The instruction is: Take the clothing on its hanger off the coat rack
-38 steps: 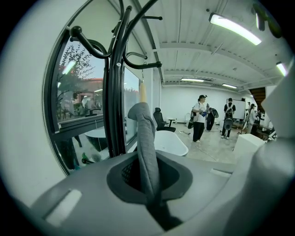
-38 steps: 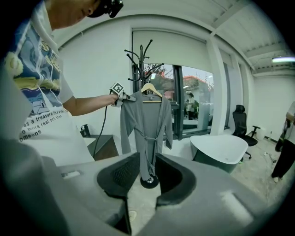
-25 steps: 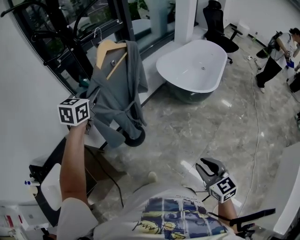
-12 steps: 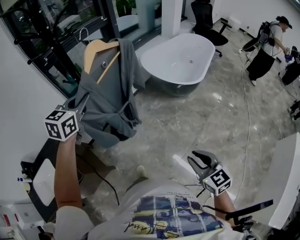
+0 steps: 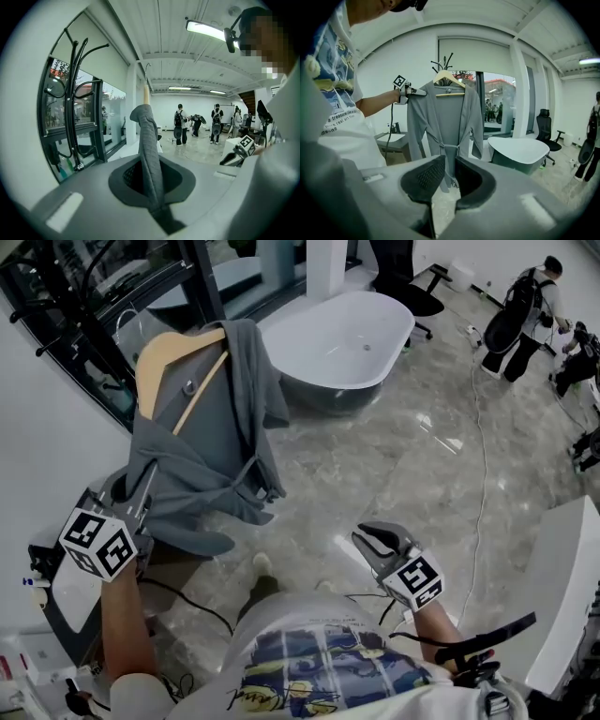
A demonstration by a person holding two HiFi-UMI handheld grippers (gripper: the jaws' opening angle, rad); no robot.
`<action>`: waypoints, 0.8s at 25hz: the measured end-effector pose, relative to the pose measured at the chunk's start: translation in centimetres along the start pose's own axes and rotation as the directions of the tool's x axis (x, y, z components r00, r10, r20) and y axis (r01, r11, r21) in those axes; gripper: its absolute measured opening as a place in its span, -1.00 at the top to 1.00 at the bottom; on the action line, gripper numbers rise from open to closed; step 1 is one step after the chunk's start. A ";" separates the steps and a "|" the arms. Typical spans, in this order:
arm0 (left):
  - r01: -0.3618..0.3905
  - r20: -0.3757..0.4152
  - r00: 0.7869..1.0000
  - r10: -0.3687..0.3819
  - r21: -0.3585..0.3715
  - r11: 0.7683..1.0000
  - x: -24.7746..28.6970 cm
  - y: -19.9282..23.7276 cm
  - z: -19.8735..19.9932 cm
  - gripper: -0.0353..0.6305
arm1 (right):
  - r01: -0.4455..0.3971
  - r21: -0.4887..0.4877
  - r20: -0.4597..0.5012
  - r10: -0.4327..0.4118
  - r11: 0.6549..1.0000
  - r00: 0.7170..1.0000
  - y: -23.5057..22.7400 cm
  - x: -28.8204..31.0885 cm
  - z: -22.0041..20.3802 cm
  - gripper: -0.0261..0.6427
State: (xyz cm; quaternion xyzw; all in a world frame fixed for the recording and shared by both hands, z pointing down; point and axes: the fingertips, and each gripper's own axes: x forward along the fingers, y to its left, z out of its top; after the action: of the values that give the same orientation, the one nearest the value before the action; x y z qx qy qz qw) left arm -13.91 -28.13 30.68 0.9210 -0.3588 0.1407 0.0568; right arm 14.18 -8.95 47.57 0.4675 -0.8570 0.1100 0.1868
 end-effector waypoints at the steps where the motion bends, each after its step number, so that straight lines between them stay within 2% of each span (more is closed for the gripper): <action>1: 0.004 -0.003 1.000 -0.004 0.000 1.000 -0.6 -1.2 0.5 0.87 | -0.008 -0.002 -0.003 0.008 1.000 1.000 0.0 -0.5 0.3 0.72; 6: 0.022 -0.014 1.000 -0.022 0.003 1.000 -3.5 -7.3 1.3 0.87 | -0.052 -0.005 -0.018 0.052 0.999 0.998 0.6 -2.9 -0.3 0.77; 20: 0.131 -0.026 0.991 -0.130 0.030 0.991 -5.7 -18.0 -3.8 0.87 | -0.062 -0.027 -0.007 0.062 0.998 0.998 0.9 -5.0 -4.4 0.86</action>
State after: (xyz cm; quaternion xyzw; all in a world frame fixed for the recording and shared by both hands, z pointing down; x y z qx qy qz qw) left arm -6.54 -10.45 32.55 0.9414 -0.2950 0.1536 0.0557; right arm 16.79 -3.08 49.43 0.4377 -0.8720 0.1054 0.1923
